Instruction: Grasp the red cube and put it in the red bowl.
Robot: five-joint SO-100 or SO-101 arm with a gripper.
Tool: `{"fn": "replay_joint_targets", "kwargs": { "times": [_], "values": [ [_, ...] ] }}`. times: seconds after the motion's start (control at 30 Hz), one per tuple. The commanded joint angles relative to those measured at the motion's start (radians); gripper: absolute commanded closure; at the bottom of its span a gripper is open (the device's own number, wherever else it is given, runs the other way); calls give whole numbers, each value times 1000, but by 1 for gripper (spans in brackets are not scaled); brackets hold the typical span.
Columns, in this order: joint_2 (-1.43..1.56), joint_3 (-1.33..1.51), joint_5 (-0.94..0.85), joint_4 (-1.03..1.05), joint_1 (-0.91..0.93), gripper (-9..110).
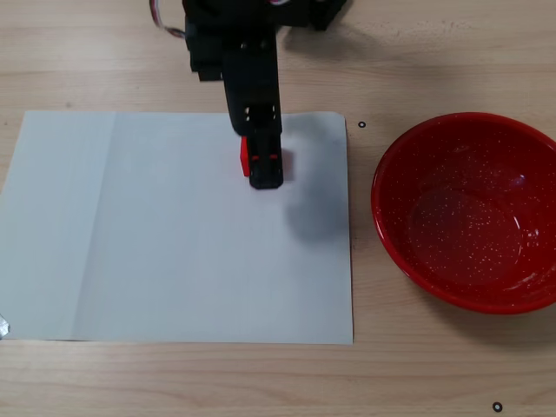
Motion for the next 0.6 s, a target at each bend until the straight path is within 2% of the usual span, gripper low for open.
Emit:
{"fn": "replay_joint_targets", "kwargs": {
  "times": [0.0, 0.57],
  "values": [
    [20, -100, -9, -6, 6, 43],
    [-103, -100, -3, -51, 12, 41]
  ]
}}
